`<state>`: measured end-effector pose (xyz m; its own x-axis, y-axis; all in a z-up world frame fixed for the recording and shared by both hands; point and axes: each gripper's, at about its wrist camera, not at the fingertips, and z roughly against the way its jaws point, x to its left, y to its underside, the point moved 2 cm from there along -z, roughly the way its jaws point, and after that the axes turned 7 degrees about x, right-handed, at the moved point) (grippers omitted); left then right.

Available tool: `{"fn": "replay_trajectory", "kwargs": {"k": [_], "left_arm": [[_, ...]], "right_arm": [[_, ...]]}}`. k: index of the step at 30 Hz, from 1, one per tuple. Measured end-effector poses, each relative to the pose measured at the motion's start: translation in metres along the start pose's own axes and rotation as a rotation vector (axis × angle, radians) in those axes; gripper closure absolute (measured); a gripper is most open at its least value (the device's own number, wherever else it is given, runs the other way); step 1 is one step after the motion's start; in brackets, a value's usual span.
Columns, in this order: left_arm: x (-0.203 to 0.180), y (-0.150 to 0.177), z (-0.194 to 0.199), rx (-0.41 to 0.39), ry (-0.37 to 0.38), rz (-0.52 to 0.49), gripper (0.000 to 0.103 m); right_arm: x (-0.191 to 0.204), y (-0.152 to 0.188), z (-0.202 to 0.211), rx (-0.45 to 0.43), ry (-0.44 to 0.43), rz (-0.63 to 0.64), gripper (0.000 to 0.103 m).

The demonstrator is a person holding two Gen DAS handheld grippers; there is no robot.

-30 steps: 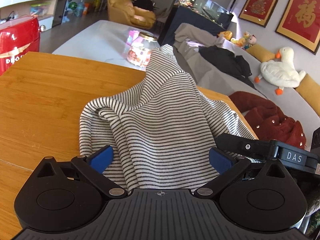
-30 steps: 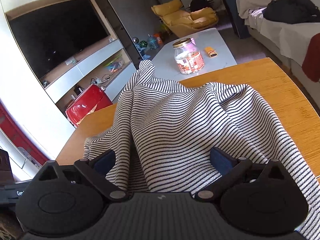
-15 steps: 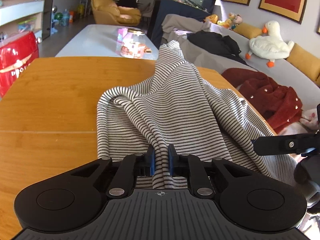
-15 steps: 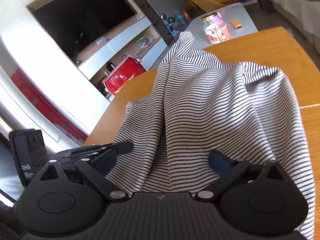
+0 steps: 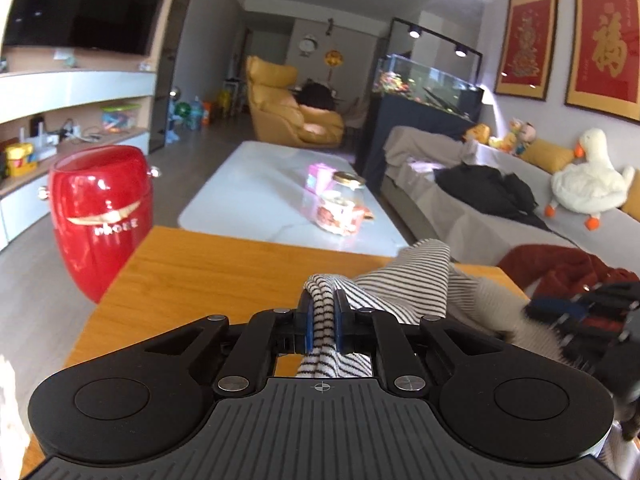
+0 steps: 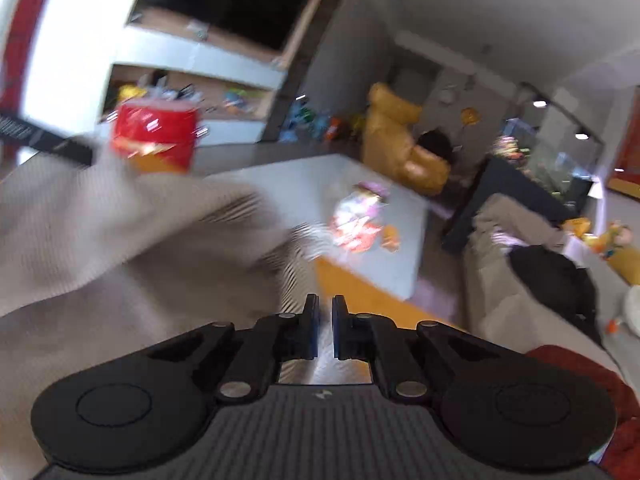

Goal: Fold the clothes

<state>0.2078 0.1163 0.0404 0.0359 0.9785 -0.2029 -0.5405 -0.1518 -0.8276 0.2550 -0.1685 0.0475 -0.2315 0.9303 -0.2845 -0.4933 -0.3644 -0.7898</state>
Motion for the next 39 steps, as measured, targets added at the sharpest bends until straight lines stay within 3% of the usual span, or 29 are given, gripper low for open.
{"fn": "replay_trajectory", "kwargs": {"k": [3,5,7,8,10,12,15,17,19,21,22,23,24,27,29,31,36,39], "left_arm": [[0.028,-0.010,-0.019,0.029,-0.050,0.067,0.092],[0.042,-0.011,-0.031,0.059,-0.075,0.095,0.090],[0.055,-0.009,-0.032,0.078,-0.095,0.132,0.082],[0.060,-0.008,-0.028,0.076,-0.093,0.154,0.079],[0.064,-0.006,-0.015,0.065,-0.075,0.185,0.053],[0.058,-0.005,0.002,0.025,-0.054,0.177,0.036],[0.032,-0.006,0.021,-0.054,-0.019,0.097,0.008],[0.009,-0.003,0.022,-0.076,0.019,0.025,0.004],[-0.012,0.005,0.012,-0.048,0.082,-0.027,0.003],[-0.028,0.019,-0.001,-0.009,0.162,-0.055,0.003],[-0.035,0.026,-0.007,0.002,0.192,-0.067,0.003],[-0.040,0.033,-0.012,-0.003,0.201,-0.076,0.002],[-0.043,0.038,-0.016,-0.018,0.200,-0.090,0.002],[-0.053,0.048,-0.020,-0.057,0.194,-0.141,0.000],[-0.056,0.049,-0.021,-0.051,0.196,-0.156,0.000],[-0.059,0.053,-0.023,-0.028,0.190,-0.176,0.000],[-0.057,0.060,-0.018,0.006,0.177,-0.191,0.000],[-0.054,0.065,-0.010,0.023,0.176,-0.188,0.000]], "right_arm": [[-0.050,-0.029,-0.019,-0.040,0.141,-0.132,0.102],[-0.074,-0.026,-0.040,0.024,0.151,-0.219,0.102],[-0.080,-0.017,-0.043,0.054,0.099,-0.263,0.101],[-0.071,-0.014,-0.038,0.051,0.045,-0.253,0.101],[-0.051,-0.008,-0.027,0.043,-0.055,-0.217,0.099],[-0.015,0.001,-0.011,0.022,-0.119,-0.096,0.090],[0.035,0.003,-0.001,0.011,-0.214,0.020,0.048],[0.064,0.001,0.000,0.008,-0.259,0.075,0.047],[0.085,-0.001,-0.007,0.003,-0.248,0.126,0.045],[0.099,0.001,-0.018,0.029,-0.231,0.181,0.047],[0.105,0.004,-0.023,0.045,-0.217,0.223,0.055],[0.110,0.007,-0.025,0.053,-0.191,0.279,0.084],[0.109,0.009,-0.025,0.043,-0.160,0.317,0.094],[0.086,0.001,-0.024,-0.024,-0.025,0.356,0.096],[0.056,-0.009,-0.040,-0.044,0.129,0.350,0.097],[0.024,-0.013,-0.067,0.003,0.225,0.311,0.098],[-0.006,0.007,-0.116,0.160,0.234,0.248,0.098],[-0.009,0.020,-0.124,0.190,0.199,0.211,0.098]]}}
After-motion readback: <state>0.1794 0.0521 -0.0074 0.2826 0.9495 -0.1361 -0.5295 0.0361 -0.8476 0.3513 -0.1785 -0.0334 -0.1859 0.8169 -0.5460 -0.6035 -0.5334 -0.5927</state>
